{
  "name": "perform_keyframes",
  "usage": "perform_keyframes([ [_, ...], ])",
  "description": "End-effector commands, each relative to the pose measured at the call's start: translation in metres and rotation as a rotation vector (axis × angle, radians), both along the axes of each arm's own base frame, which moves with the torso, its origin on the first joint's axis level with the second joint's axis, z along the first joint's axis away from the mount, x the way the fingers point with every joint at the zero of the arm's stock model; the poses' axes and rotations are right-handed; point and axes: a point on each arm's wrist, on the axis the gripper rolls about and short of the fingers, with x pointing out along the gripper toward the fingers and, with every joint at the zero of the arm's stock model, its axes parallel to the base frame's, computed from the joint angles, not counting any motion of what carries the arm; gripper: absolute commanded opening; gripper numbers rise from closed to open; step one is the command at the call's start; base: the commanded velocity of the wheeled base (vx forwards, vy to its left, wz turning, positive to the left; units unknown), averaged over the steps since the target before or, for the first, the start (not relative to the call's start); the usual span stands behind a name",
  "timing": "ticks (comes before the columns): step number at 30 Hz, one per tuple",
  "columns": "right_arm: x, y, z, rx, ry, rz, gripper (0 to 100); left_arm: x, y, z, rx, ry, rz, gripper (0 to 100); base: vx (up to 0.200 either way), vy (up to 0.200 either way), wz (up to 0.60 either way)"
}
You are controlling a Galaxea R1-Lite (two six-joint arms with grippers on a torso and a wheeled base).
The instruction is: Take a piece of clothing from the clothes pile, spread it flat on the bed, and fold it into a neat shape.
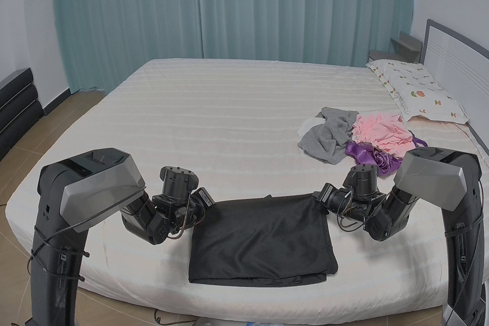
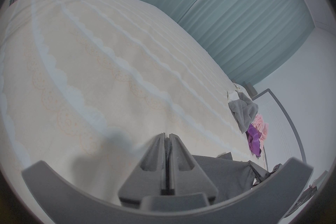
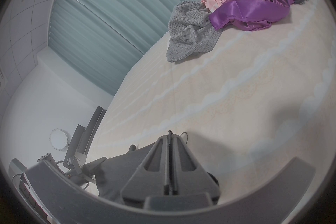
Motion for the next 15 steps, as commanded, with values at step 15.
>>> perform_keyframes([
  [15,0.01,0.004,-0.01,-0.007,-0.009,-0.017,0,0.014,0.01,-0.007,0.035,-0.035,0.093,0,0.0,0.0,0.0],
])
